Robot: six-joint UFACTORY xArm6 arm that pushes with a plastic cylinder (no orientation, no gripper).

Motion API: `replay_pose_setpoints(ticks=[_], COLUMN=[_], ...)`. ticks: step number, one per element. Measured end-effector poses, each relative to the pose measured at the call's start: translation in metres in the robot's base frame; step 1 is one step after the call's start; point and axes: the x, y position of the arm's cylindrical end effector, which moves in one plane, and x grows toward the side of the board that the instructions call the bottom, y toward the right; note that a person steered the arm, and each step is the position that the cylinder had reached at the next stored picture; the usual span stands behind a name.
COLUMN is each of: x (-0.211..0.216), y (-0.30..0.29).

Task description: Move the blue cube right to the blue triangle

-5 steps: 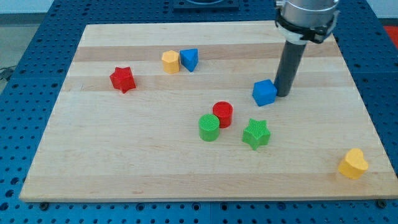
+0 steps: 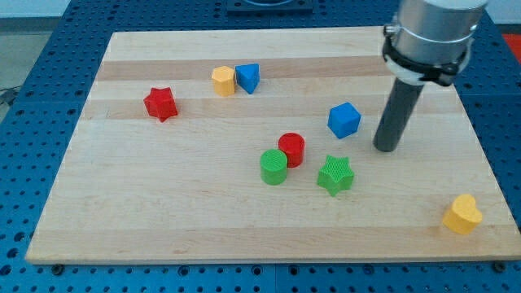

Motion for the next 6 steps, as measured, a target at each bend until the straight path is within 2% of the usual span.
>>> replay_pose_setpoints(ticks=[1, 4, 6], x=[0.000, -0.083, -0.099], y=[-0.023, -0.063, -0.091])
